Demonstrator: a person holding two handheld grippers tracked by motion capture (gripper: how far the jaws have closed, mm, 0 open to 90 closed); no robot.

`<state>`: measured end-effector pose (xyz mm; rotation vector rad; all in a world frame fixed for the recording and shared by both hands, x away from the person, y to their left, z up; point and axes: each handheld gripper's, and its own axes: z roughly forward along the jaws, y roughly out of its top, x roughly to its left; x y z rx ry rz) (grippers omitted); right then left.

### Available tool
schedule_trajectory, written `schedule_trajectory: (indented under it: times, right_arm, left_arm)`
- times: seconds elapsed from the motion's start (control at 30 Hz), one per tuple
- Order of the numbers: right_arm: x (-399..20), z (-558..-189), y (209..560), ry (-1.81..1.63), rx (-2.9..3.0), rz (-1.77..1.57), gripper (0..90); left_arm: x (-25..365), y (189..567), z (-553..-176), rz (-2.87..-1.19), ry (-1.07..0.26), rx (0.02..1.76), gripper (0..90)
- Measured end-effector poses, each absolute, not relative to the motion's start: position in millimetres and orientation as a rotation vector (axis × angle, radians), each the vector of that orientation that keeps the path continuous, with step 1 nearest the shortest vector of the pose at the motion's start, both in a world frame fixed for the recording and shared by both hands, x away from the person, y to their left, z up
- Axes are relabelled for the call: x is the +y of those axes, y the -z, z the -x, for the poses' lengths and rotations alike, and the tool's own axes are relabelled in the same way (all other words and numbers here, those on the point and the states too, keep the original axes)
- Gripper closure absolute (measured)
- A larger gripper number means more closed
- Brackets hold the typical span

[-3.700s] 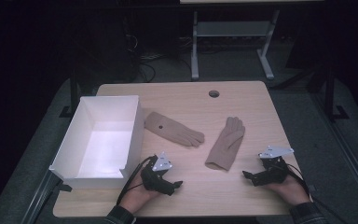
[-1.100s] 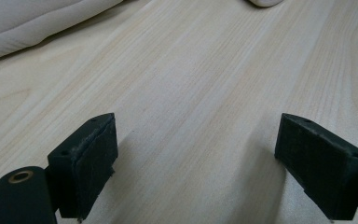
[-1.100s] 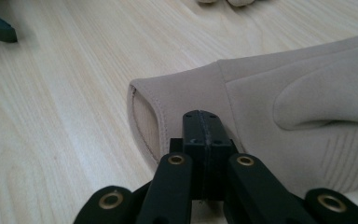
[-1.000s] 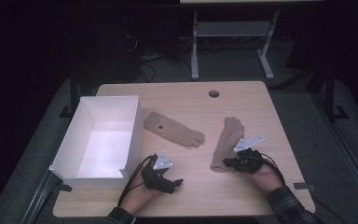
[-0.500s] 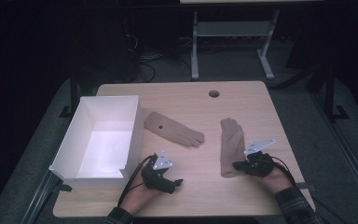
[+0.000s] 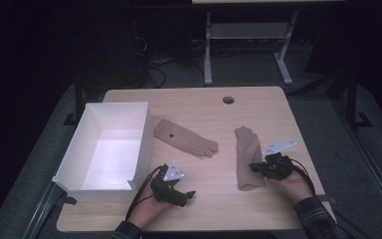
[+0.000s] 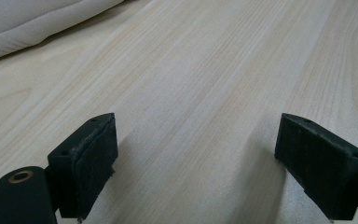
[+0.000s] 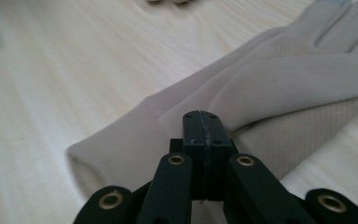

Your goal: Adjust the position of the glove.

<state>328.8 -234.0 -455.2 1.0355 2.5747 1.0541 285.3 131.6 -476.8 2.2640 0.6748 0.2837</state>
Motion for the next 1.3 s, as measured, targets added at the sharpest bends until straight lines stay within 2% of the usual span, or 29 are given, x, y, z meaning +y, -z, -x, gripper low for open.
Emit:
schedule_trajectory:
  times: [0.2,0.6,1.3]
  right_arm:
    - [-229,-339,463,-0.971,2.569,-1.044,89.9]
    - [-232,-335,463,-0.969,2.586,-1.019,90.0]
    - [-237,-300,461,-0.953,2.681,-0.899,90.0]
  left_arm:
    - [132,477,-285,-2.266,-0.284,0.674,12.5]
    - [132,477,-285,-2.265,-0.284,0.674,12.5]
    - [131,477,-285,-2.26,-0.285,0.674,12.5]
